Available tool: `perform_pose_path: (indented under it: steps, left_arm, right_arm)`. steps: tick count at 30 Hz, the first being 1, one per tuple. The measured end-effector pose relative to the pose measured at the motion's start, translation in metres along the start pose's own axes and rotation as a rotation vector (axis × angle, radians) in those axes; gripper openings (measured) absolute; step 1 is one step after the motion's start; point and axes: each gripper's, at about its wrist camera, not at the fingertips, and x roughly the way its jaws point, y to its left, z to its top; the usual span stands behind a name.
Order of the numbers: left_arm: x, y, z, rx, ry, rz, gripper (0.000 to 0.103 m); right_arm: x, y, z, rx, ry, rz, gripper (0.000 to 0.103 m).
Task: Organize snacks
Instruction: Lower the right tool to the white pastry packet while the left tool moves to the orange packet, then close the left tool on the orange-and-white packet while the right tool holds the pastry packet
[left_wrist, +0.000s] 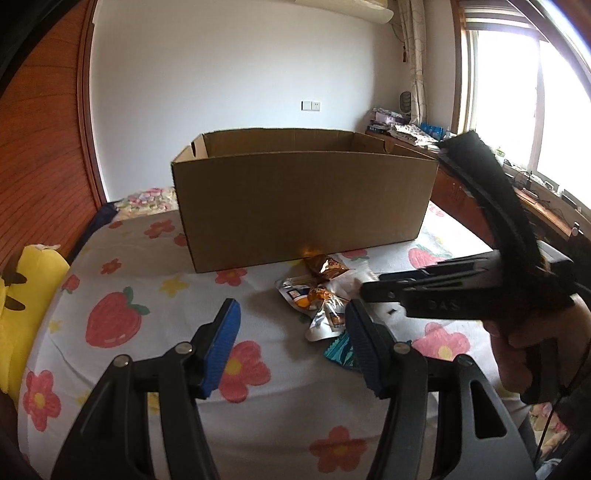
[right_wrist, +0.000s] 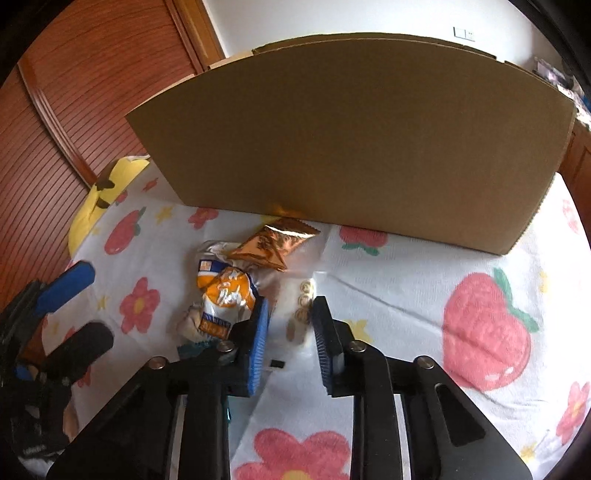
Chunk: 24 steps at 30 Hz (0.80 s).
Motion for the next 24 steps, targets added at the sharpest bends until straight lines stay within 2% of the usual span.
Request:
perform_pose_path:
  steps: [8,16,24]
  left_arm:
    - [0.032,-0.002,0.013,-0.047,0.089,-0.048,0.06]
    - [0.064,-0.011,0.018,-0.034,0.179,-0.006,0.06]
    - [0.09,-0.016,0.021,-0.055,0.25,0.022,0.061]
  right_arm:
    - [-0.023,-0.01,-0.021,0.022,-0.043,0.013,0.021]
    - [-0.036,-0.002,-0.041,0.01,-0.082,0.038,0.021]
    - [-0.04,0.005,-0.048,-0.04,-0.116,0.001,0.021]
